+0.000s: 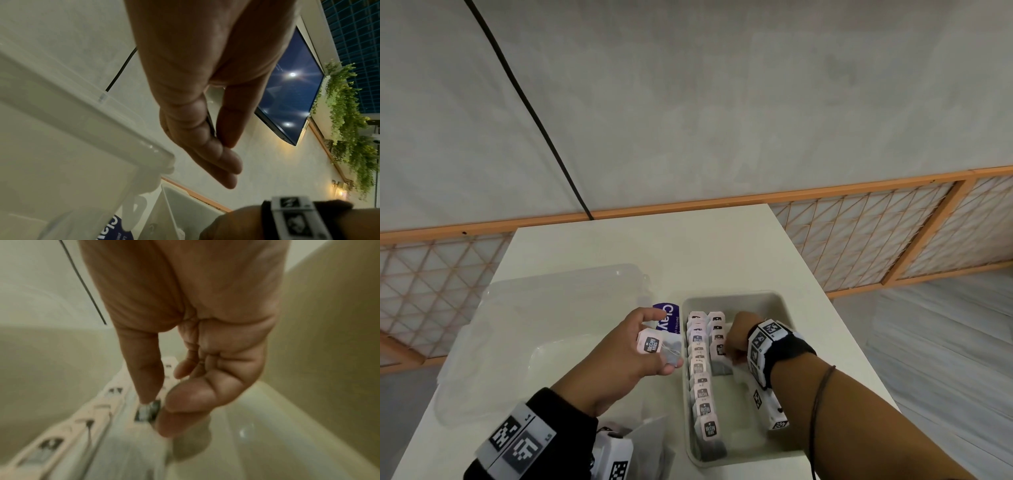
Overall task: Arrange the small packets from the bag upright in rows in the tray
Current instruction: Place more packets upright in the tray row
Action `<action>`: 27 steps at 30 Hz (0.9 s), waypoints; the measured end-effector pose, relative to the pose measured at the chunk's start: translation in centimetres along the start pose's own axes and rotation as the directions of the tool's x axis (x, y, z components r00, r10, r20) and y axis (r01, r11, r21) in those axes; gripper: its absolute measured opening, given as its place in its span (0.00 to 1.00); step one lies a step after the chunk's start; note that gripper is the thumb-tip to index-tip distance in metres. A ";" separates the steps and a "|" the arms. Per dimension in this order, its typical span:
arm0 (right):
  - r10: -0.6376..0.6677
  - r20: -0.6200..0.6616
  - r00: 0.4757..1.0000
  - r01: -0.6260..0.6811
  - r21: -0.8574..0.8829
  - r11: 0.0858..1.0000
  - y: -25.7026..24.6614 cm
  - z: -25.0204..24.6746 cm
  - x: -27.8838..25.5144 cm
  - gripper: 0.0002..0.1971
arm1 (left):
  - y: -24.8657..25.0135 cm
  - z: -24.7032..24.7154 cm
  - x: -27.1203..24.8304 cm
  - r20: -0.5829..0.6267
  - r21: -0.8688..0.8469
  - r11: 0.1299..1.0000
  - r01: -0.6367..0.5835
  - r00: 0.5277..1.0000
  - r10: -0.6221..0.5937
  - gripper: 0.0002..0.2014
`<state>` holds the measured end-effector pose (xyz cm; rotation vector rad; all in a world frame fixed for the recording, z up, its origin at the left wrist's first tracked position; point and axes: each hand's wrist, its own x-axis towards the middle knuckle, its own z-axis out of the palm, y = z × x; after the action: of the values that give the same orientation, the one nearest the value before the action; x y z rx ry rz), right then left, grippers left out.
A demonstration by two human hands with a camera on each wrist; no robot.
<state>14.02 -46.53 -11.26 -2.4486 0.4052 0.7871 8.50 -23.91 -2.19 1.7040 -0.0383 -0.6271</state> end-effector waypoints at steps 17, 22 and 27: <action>-0.552 -0.023 0.834 0.495 0.474 0.728 -4.3 -3.8 -10.4 0.02 | 0.7 1.1 0.4 -0.179 0.198 0.956 -0.218 0.951 0.254 0.26; -0.550 -0.026 0.835 0.445 0.618 0.648 -4.2 -3.9 -10.5 0.05 | 0.9 0.7 0.4 -0.246 0.153 0.951 -0.269 0.922 0.300 0.14; -0.534 -0.016 0.845 0.418 0.641 0.644 -4.2 -3.8 -10.4 0.04 | 0.7 0.7 0.5 -0.268 0.165 0.947 -0.275 0.912 0.311 0.15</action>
<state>9.31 -44.05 -0.67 -1.7060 -0.0710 0.5106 8.84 -24.92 -1.78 1.8497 -0.1252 -0.1477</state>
